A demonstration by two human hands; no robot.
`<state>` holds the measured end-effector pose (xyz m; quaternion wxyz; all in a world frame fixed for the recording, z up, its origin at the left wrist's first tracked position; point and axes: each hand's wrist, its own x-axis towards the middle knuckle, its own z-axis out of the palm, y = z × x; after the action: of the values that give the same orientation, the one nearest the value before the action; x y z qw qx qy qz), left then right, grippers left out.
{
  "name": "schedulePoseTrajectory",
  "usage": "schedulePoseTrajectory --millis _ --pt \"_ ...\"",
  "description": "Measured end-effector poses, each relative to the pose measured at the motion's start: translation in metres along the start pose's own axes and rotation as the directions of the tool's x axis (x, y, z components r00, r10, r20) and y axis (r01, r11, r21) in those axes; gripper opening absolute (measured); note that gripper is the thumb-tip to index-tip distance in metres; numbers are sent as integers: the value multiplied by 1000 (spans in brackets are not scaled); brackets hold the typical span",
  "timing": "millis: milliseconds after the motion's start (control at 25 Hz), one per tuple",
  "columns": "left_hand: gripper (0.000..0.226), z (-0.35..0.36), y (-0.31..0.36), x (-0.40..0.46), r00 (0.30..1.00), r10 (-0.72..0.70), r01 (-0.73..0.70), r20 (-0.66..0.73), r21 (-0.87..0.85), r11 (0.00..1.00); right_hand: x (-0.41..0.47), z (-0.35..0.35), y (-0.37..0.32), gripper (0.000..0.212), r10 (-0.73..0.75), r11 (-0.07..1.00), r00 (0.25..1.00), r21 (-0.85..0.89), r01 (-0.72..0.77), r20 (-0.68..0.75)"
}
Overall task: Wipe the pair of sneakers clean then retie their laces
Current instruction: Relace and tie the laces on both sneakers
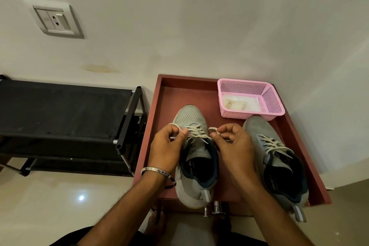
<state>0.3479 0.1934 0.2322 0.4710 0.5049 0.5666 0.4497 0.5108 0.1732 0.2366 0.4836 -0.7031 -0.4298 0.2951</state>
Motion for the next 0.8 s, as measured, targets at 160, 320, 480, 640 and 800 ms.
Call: schedulePoseTrajectory --millis 160,320,480,640,800 --pt "20 10 19 -5 974 201 -206 109 32 978 -1 0 0 18 3 1000 1000 5 -3 19" --pt "14 15 20 -4 979 190 -203 71 321 925 -2 2 -1 15 -37 991 999 129 34 22" --pt "16 18 20 -4 961 257 -275 102 458 845 0 4 -19 14 -180 937 984 307 168 10" --pt "18 18 20 -4 914 375 -395 156 559 729 -5 14 -36 16 -331 920 914 297 257 235" --pt "23 15 20 -2 954 252 -299 164 421 857 3 2 -24 17 -378 926 866 112 361 328"
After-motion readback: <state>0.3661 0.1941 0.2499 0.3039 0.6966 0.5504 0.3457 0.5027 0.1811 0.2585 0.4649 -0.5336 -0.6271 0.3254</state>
